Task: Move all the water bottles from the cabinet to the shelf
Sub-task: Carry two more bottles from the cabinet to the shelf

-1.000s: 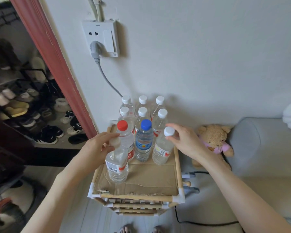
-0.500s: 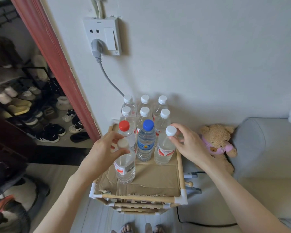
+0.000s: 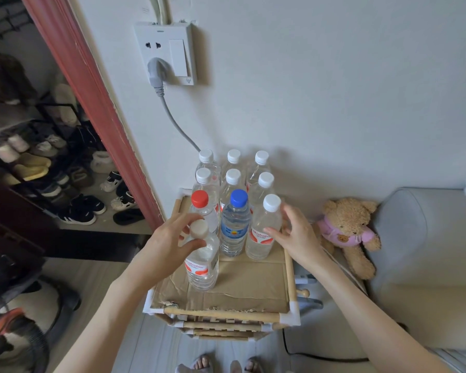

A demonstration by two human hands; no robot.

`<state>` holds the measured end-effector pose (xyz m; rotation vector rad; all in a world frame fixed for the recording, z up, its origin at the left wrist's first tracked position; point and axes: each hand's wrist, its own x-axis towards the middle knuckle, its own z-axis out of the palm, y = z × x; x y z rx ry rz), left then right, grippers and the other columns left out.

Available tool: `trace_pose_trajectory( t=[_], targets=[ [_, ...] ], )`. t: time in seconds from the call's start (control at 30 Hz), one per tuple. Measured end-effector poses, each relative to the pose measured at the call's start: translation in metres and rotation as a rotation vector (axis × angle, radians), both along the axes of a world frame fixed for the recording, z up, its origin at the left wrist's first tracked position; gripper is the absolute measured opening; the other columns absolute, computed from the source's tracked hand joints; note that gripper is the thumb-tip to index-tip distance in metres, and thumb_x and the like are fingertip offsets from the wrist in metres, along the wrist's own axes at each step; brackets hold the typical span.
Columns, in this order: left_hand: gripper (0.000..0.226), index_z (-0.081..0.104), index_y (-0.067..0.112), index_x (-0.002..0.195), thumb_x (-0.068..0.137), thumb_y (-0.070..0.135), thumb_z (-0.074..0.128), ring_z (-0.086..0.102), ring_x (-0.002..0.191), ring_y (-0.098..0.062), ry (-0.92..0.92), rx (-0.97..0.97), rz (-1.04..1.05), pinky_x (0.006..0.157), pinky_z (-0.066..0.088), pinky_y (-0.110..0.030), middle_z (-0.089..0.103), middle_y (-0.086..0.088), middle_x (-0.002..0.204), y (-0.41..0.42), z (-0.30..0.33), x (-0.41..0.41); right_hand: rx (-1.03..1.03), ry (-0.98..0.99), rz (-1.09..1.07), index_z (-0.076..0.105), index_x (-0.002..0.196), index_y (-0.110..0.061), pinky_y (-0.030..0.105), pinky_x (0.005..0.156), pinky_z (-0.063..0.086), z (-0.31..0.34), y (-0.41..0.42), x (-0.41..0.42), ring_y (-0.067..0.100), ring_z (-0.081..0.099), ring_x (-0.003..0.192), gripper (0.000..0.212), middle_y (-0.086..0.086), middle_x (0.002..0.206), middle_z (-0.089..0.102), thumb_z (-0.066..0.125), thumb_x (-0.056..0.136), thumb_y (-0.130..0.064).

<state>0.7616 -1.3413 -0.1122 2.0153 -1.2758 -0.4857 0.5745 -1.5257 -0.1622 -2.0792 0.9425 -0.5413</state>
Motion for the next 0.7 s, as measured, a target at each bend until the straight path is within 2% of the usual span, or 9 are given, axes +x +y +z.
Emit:
trace_pose_trajectory(
  t=[0.1, 0.2, 0.27, 0.33, 0.37, 0.43, 0.5, 0.6, 0.7],
  targets=[
    [0.033, 0.055, 0.023, 0.105, 0.076, 0.021, 0.07, 0.052, 0.089, -0.004, 0.012, -0.05, 0.094, 0.081, 0.05, -0.035, 0.053, 0.017, 0.093, 0.001, -0.006, -0.002, 0.136, -0.05, -0.001, 0.036, 0.133, -0.027, 0.04, 0.102, 0.041, -0.009, 0.003, 0.002, 0.016, 0.051, 0.119, 0.066, 0.0, 0.131, 0.051, 0.07, 0.077, -0.021],
    [0.035, 0.055, 0.022, 0.103, 0.073, 0.024, 0.072, 0.054, 0.083, -0.009, -0.015, -0.078, 0.205, 0.075, 0.051, -0.041, 0.057, 0.007, 0.093, -0.001, -0.012, -0.003, 0.152, -0.067, 0.003, 0.033, 0.135, -0.03, 0.042, 0.104, 0.039, -0.015, 0.003, 0.004, 0.015, 0.048, 0.123, 0.066, -0.001, 0.136, 0.048, 0.068, 0.079, -0.021],
    [0.037, 0.055, 0.021, 0.105, 0.072, 0.026, 0.072, 0.055, 0.082, -0.014, -0.029, -0.079, 0.239, 0.074, 0.051, -0.043, 0.058, 0.003, 0.095, -0.002, -0.014, -0.003, 0.157, -0.079, 0.001, 0.033, 0.135, -0.03, 0.039, 0.104, 0.04, -0.017, 0.002, 0.005, 0.015, 0.047, 0.123, 0.066, 0.0, 0.136, 0.048, 0.067, 0.08, -0.02],
    [0.038, 0.055, 0.02, 0.106, 0.072, 0.028, 0.072, 0.055, 0.082, -0.015, -0.046, -0.093, 0.243, 0.073, 0.051, -0.043, 0.058, 0.003, 0.096, -0.003, -0.015, -0.005, 0.169, -0.104, 0.0, 0.033, 0.136, -0.027, 0.021, 0.098, 0.042, -0.017, 0.003, 0.005, 0.013, 0.048, 0.122, 0.066, -0.001, 0.136, 0.048, 0.067, 0.081, -0.017],
    [0.038, 0.055, 0.02, 0.106, 0.072, 0.028, 0.072, 0.055, 0.082, -0.014, -0.052, -0.103, 0.244, 0.073, 0.051, -0.042, 0.057, 0.004, 0.095, -0.004, -0.016, -0.006, 0.184, -0.122, -0.006, 0.033, 0.136, -0.025, 0.01, 0.09, 0.042, -0.017, 0.004, 0.005, 0.011, 0.049, 0.12, 0.065, -0.001, 0.134, 0.048, 0.067, 0.081, -0.015],
    [0.038, 0.055, 0.021, 0.106, 0.073, 0.029, 0.071, 0.054, 0.083, -0.012, -0.042, -0.129, 0.248, 0.073, 0.05, -0.037, 0.056, 0.008, 0.094, -0.004, -0.019, -0.009, 0.244, -0.177, -0.046, 0.034, 0.135, -0.021, 0.0, 0.077, 0.04, -0.019, 0.007, 0.002, 0.005, 0.052, 0.112, 0.066, -0.004, 0.128, 0.051, 0.068, 0.079, -0.012],
    [0.041, 0.055, 0.025, 0.109, 0.072, 0.033, 0.07, 0.053, 0.089, -0.012, 0.023, -0.144, 0.253, 0.076, 0.048, -0.03, 0.053, 0.014, 0.094, 0.0, -0.025, -0.01, 0.312, -0.231, -0.104, 0.037, 0.134, -0.017, 0.0, 0.076, 0.041, -0.026, 0.01, -0.002, 0.003, 0.053, 0.108, 0.066, -0.004, 0.124, 0.053, 0.07, 0.078, -0.014],
    [0.057, 0.05, 0.028, 0.117, 0.065, 0.043, 0.067, 0.05, 0.102, -0.011, 0.133, -0.16, 0.237, 0.084, 0.043, -0.025, 0.046, 0.021, 0.104, 0.01, -0.041, -0.013, 0.352, -0.203, -0.122, 0.044, 0.129, -0.025, 0.012, 0.086, 0.044, -0.039, 0.015, -0.005, 0.002, 0.053, 0.112, 0.057, -0.011, 0.123, 0.057, 0.07, 0.078, -0.025],
    [0.066, 0.041, 0.042, 0.119, 0.061, 0.038, 0.072, 0.049, 0.107, -0.005, 0.304, -0.19, 0.254, 0.086, 0.044, -0.023, 0.044, 0.016, 0.115, 0.02, -0.062, -0.019, 0.437, -0.181, -0.137, 0.041, 0.129, -0.031, 0.015, 0.085, 0.043, -0.054, 0.022, -0.004, 0.0, 0.055, 0.109, 0.056, -0.013, 0.122, 0.058, 0.068, 0.079, -0.028]
  ],
)
